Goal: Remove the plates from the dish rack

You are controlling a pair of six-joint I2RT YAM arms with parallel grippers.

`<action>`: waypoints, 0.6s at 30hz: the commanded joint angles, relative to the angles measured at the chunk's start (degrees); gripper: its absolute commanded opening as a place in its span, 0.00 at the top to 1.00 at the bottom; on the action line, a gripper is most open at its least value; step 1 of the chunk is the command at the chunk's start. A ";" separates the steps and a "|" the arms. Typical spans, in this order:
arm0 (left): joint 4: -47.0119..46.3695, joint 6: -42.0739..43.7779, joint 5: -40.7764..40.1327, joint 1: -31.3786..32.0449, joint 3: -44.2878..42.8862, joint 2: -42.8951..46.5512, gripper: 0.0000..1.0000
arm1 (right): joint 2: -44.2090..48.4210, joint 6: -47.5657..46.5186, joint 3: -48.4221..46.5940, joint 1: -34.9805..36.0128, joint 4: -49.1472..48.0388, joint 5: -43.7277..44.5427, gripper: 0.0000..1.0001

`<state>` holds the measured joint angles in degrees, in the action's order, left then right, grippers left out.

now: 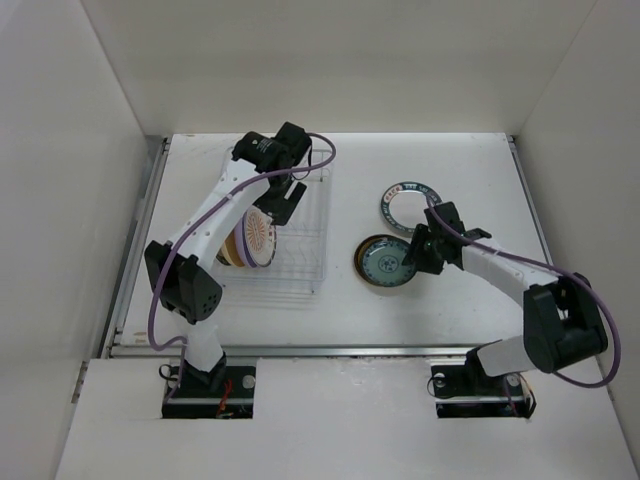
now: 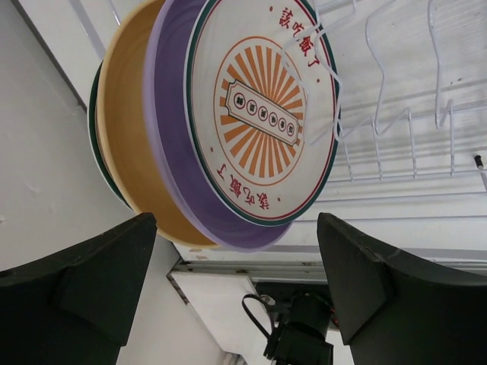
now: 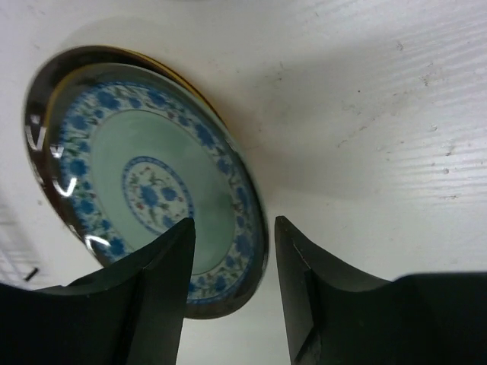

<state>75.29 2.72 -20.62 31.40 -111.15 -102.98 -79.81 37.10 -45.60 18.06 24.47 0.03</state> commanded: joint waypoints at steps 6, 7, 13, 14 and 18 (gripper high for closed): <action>1.00 0.00 -3.20 0.77 1.03 0.67 0.16 | -4.74 -2.82 -2.12 0.22 0.41 0.06 0.46; 1.00 0.00 -3.20 0.77 1.03 0.67 0.16 | -4.74 -2.82 -2.12 0.22 0.40 0.06 0.46; 1.00 0.00 -5.12 0.77 2.70 -1.17 0.19 | -4.29 -3.35 -3.69 0.22 -0.65 -0.47 0.46; 1.00 0.00 -5.13 0.77 2.70 -1.17 0.19 | -4.30 -3.35 -4.22 0.22 -0.04 -0.47 0.46; 1.00 0.53 -3.74 0.77 2.70 -2.31 0.30 | -4.83 -3.88 -4.76 0.22 -0.04 0.06 0.46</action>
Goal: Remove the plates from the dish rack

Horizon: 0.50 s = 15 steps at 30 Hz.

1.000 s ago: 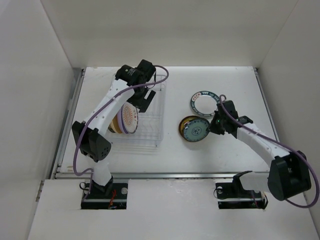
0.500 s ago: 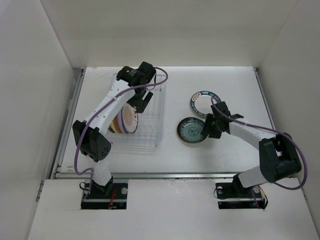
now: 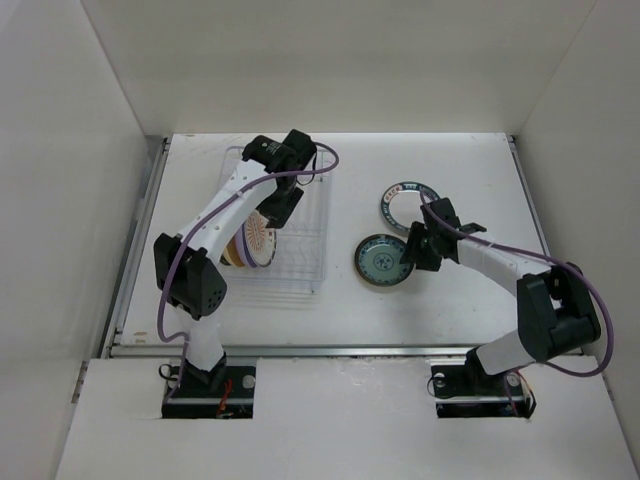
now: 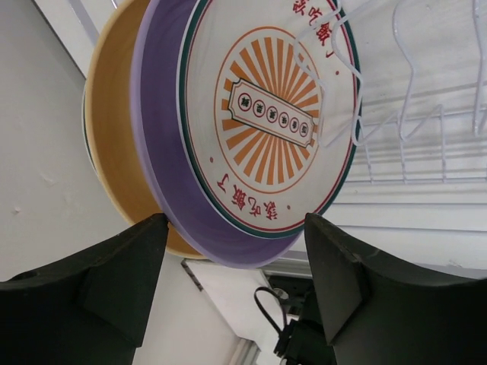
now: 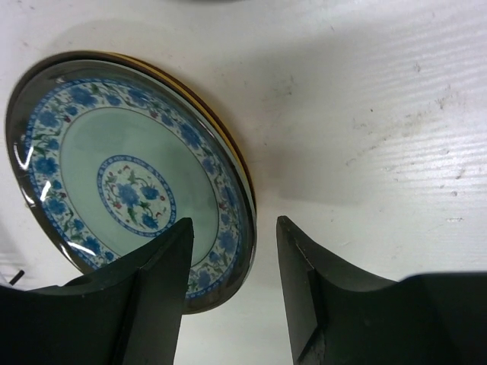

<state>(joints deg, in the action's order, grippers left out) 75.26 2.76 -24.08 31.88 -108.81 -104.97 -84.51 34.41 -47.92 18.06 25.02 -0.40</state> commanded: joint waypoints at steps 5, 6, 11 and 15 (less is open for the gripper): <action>0.32 0.49 -1.14 1.34 -0.69 0.29 0.35 | 1.19 -1.19 -2.44 0.22 -0.05 0.49 0.46; -0.20 0.49 -2.98 2.04 -0.70 0.29 0.33 | 1.71 -1.19 -2.44 0.22 -0.05 0.49 0.46; -6.43 0.48 -20.11 5.38 2.37 2.57 0.17 | 1.72 -1.72 -1.91 0.22 -0.05 0.49 0.46; -9.17 1.72 -22.52 8.98 3.43 3.62 0.14 | 1.72 -1.72 -1.91 0.74 -0.58 -0.04 0.46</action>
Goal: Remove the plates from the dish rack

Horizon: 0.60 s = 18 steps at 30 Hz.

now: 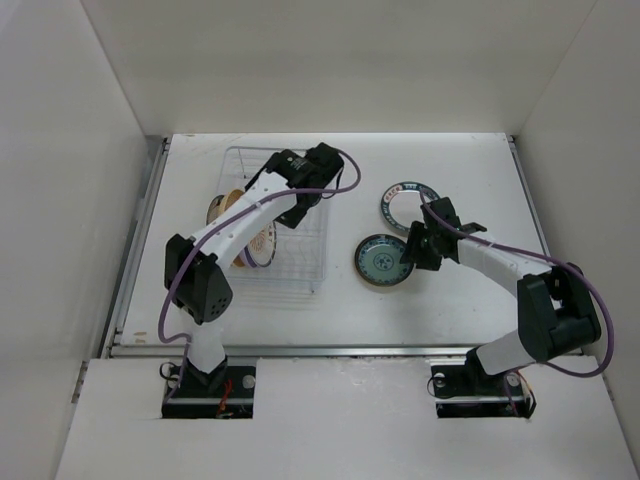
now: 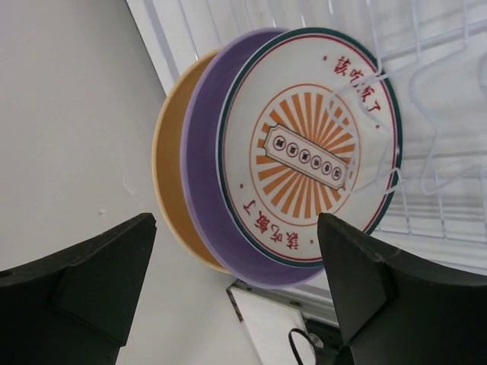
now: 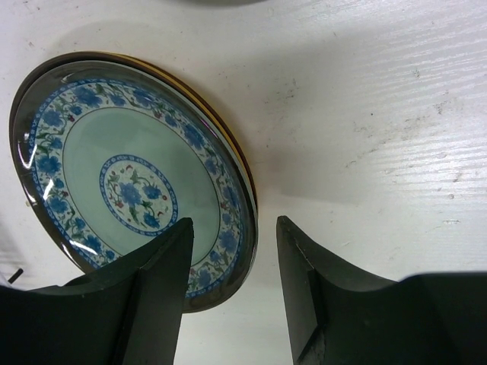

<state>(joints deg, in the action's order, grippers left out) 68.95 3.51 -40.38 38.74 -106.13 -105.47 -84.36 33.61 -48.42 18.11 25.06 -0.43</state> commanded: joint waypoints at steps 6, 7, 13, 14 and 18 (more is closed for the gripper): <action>-1.45 3.26 8.54 3.71 0.75 3.61 0.25 | 1.56 -0.91 -0.88 0.70 -0.63 -0.01 0.46; -0.93 3.96 9.09 3.71 0.75 2.13 0.28 | 1.56 -0.91 -0.36 0.70 -0.63 -0.01 0.46; 2.85 2.47 5.94 2.14 -2.67 -3.42 0.37 | 2.61 -0.91 -0.36 0.70 -0.63 -0.01 0.46; 2.86 1.69 5.93 1.61 -2.68 -4.64 0.37 | 2.62 -0.91 -0.36 0.70 -0.63 -0.01 0.46; 4.00 1.15 5.41 -0.85 -3.47 -6.50 0.39 | 2.62 -0.91 -0.36 0.70 -0.10 -0.01 0.46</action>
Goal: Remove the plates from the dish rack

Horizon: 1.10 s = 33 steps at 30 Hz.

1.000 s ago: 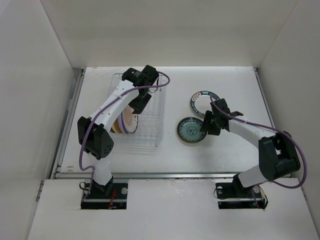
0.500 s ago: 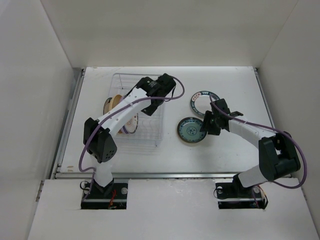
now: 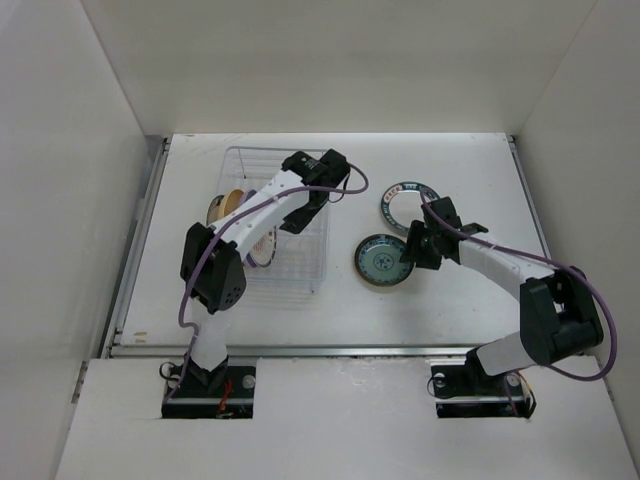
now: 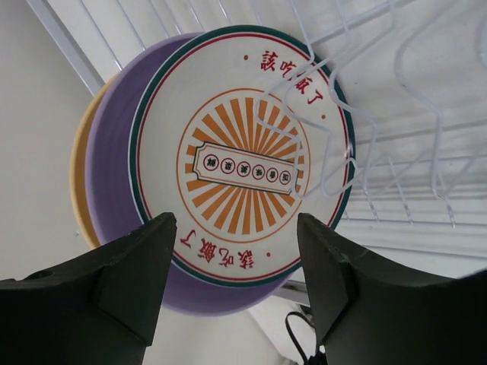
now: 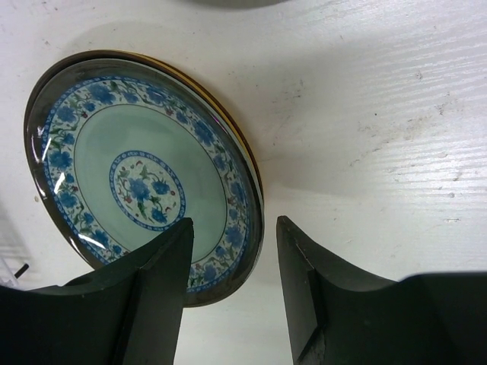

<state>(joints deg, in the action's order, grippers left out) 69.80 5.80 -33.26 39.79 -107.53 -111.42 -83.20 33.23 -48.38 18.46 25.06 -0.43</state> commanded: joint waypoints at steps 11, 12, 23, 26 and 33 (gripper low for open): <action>1.48 -2.20 -10.95 -2.96 0.39 0.06 0.39 | 1.46 -1.07 -0.93 0.35 -0.10 0.51 0.46; 0.96 -2.20 -11.56 -2.96 1.17 0.06 0.39 | 1.46 -1.07 -0.93 0.35 -0.10 0.51 0.46; 2.80 -4.13 -4.47 -8.76 3.03 -0.47 0.39 | 1.99 -1.59 -0.93 0.35 0.43 1.04 0.46; 4.03 -4.75 2.19 -10.08 1.63 -0.47 0.42 | 1.99 -1.59 -0.93 0.35 0.43 1.04 0.46; 8.59 -5.89 15.77 -11.23 -3.47 -0.47 1.00 | 1.99 -1.59 -2.07 0.35 1.04 1.04 0.46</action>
<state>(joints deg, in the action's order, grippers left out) 71.29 -0.34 -25.54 28.08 -110.89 -112.62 -82.94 32.34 -48.38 18.46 25.41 -0.38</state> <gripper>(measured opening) 0.046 0.536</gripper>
